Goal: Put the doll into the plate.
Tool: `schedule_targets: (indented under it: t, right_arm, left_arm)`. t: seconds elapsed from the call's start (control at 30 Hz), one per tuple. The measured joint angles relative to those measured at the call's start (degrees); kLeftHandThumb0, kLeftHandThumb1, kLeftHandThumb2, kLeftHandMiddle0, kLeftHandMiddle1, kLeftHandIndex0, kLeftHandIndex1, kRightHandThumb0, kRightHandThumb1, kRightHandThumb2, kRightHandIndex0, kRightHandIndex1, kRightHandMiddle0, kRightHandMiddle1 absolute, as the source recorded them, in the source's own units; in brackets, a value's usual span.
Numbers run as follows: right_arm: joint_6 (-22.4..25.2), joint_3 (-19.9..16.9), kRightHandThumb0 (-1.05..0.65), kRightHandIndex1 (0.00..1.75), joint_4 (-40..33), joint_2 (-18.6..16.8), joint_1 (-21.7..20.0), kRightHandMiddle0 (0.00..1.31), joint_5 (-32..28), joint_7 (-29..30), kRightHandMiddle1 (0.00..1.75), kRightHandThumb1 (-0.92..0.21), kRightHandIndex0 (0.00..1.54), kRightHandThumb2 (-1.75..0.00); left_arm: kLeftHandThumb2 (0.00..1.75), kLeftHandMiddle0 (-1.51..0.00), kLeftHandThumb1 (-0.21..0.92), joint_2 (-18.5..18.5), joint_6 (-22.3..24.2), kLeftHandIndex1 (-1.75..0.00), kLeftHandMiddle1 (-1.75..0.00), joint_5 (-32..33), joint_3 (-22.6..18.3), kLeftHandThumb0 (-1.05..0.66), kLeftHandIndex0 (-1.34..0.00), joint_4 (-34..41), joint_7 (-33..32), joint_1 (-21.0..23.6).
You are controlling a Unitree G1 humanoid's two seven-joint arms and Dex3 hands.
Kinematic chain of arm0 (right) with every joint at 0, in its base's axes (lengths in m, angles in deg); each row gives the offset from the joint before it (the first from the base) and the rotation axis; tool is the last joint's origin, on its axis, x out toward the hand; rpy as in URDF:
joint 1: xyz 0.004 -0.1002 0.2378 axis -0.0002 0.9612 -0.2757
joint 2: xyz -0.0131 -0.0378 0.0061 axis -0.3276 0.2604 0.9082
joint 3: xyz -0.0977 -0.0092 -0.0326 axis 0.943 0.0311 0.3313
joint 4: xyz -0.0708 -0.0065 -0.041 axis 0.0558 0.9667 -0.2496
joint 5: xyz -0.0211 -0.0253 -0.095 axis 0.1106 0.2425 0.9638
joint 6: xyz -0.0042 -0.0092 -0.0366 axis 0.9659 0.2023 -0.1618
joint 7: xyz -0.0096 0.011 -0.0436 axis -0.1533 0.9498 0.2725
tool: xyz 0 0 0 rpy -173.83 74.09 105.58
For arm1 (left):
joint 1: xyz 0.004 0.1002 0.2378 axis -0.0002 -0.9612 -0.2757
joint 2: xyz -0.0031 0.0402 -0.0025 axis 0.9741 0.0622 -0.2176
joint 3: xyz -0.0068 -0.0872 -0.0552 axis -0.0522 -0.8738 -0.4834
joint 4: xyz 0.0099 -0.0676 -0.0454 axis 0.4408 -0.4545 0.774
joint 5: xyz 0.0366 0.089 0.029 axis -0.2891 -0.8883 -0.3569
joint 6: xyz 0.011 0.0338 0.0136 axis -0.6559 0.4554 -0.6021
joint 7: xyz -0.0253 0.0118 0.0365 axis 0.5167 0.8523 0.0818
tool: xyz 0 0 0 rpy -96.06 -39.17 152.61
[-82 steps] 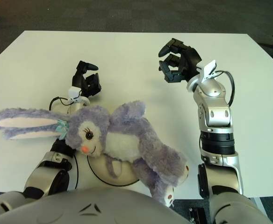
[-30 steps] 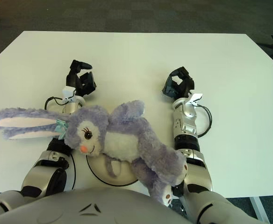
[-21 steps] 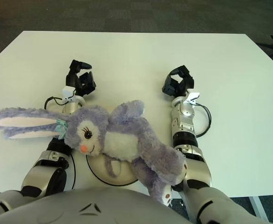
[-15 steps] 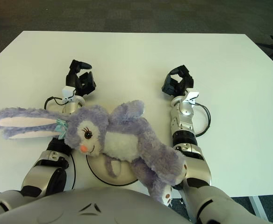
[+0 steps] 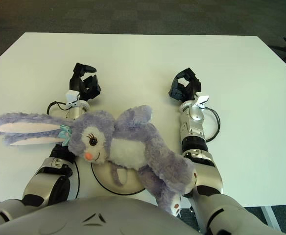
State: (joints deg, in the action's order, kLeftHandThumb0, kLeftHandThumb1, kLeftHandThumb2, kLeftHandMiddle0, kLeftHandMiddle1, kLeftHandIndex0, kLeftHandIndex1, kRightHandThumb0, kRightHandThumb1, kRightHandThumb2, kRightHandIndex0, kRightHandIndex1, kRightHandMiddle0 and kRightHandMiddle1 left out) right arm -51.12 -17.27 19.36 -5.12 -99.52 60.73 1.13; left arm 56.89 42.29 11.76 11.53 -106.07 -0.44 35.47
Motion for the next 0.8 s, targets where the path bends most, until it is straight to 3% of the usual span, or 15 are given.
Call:
schedule_targets:
  t: [0.8]
  right_arm:
    - [9.70, -1.57, -0.53, 1.75, -6.90, 0.08, 2.15, 0.71, -4.75, -3.36, 1.75, -0.21, 1.22, -1.46]
  left_arm:
    - [0.87, -0.95, 0.66, -0.08, 0.01, -1.75, -1.75, 0.32, 0.16, -0.38, -0.35, 0.04, 1.14, -0.02]
